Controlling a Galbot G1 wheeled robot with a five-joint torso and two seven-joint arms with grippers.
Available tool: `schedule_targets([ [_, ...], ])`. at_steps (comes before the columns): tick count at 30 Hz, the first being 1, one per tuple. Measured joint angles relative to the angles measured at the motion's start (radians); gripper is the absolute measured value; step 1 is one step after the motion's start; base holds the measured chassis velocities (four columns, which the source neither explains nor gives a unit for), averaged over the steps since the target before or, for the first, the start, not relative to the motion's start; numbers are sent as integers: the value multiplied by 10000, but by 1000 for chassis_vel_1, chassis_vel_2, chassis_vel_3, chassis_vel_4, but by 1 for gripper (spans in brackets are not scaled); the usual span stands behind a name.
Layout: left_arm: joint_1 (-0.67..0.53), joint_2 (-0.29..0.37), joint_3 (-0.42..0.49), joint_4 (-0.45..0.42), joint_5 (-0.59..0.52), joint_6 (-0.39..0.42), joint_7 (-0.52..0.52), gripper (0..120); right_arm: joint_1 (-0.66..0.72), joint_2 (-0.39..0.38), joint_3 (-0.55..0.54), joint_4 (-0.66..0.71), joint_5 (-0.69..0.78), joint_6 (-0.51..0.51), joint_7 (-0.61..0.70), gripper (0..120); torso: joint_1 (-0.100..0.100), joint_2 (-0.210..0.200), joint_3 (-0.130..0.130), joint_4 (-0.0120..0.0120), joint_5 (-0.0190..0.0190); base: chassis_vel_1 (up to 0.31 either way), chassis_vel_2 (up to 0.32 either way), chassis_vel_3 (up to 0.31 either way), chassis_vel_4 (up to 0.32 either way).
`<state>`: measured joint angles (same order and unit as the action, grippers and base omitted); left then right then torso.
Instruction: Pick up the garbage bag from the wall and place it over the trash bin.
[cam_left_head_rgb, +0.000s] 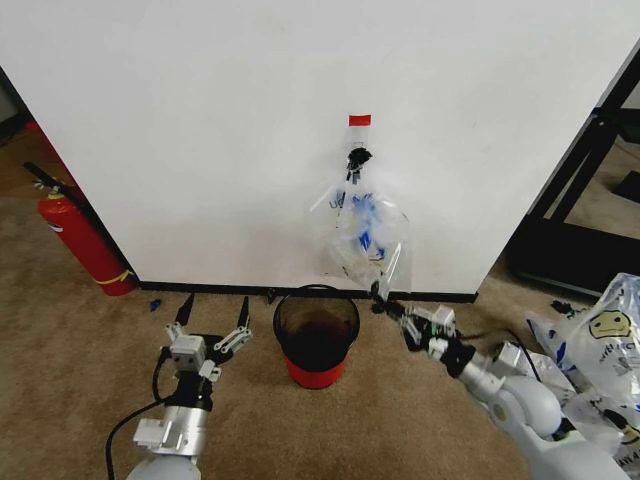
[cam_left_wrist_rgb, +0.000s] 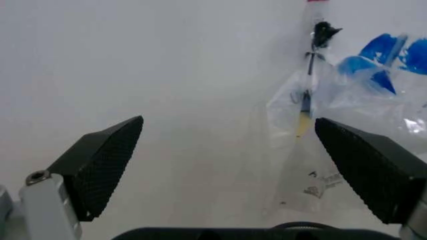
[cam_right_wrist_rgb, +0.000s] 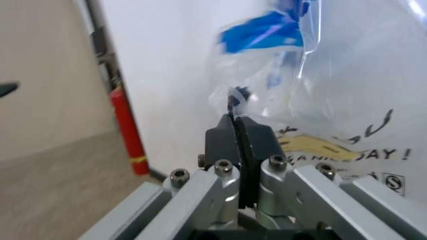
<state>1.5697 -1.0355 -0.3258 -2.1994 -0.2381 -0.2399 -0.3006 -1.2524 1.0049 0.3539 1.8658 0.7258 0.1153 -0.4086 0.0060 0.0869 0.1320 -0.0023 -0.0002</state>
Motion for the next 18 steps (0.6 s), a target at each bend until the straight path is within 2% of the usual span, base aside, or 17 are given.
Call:
schedule_targets([
  [2,-117,134,56,-6,-65,84,0,100,67,11,-95,47,94,-58,300,0,0,0,0,0,-1,0,0,0,0],
  [5,-776,789,332,-26,-518,516,-20,100,261,72,-277,113,274,-257,1147,0,1,0,1,2,0,0,0,0,0],
  [8,-1780,1450,706,-188,-1429,1139,-158,100,257,54,-254,39,207,-290,1231,0,1,0,1,1,0,0,0,0,0],
  [10,-1976,1570,792,-232,-1611,1256,-178,100,248,46,-249,30,186,-290,1230,0,1,0,1,-1,1,0,0,0,0],
  [11,-2459,1862,1005,-363,-2113,1568,-246,100,233,21,-246,-8,112,-290,1219,0,1,0,1,-6,1,0,0,0,0],
  [13,-3311,2388,1530,-552,-2999,2190,-417,100,248,-13,-279,-55,7,-290,1210,0,1,-1,1,4,-1,0,0,0,0],
  [17,-6095,3421,3270,-676,-4694,3424,-744,100,262,-32,-305,-130,-179,-291,1237,0,1,-1,1,-2,2,0,0,0,0],
  [18,-6095,3421,3270,-676,-4694,3424,-744,100,262,-32,-305,-130,-179,-291,1237,0,1,-1,1,-2,2,0,0,0,0],
])
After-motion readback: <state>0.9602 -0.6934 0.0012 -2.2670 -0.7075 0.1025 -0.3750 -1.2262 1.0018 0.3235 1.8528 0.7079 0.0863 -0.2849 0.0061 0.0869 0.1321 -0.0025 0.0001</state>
